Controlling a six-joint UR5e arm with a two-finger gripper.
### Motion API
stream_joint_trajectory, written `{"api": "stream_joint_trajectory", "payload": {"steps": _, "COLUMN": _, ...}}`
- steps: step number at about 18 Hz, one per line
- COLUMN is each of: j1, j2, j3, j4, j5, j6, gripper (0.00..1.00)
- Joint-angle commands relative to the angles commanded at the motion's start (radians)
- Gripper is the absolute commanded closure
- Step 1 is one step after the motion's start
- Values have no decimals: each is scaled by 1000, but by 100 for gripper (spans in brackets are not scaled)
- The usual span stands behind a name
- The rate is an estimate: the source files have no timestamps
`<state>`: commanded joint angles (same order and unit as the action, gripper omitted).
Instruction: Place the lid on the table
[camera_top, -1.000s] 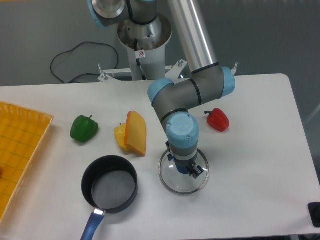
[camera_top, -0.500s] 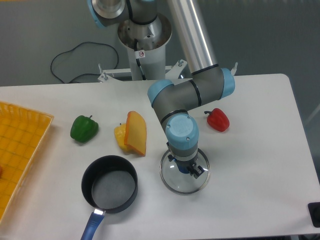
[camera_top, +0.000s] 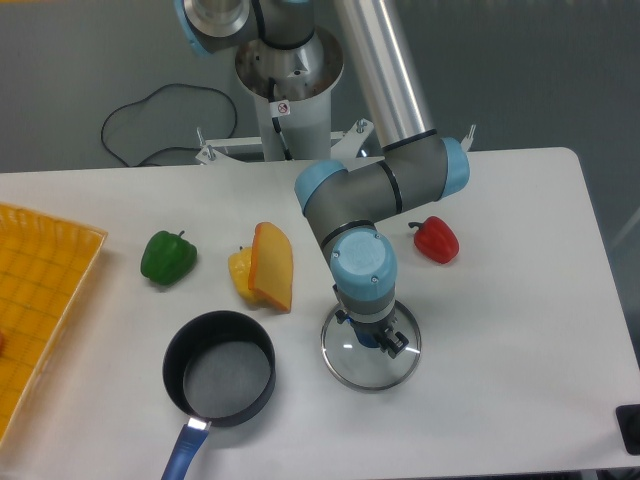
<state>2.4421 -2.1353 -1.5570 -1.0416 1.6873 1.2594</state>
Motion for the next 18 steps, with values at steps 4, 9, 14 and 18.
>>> {"api": "stream_joint_trajectory", "payload": {"steps": 4, "j1": -3, "j2": 0, "j3": 2, "j4": 0, "j5": 2, "j6": 0, "gripper": 2}}
{"api": "stream_joint_trajectory", "payload": {"steps": 9, "j1": -6, "j2": 32, "j3": 23, "j4": -12, "j5": 2, "j6": 0, "gripper": 0}}
{"api": "stream_joint_trajectory", "payload": {"steps": 14, "j1": -31, "j2": 100, "j3": 37, "j4": -21, "j5": 3, "j6": 0, "gripper": 0}}
{"api": "stream_joint_trajectory", "payload": {"steps": 18, "j1": -49, "j2": 156, "j3": 32, "j4": -31, "j5": 3, "j6": 0, "gripper": 0}}
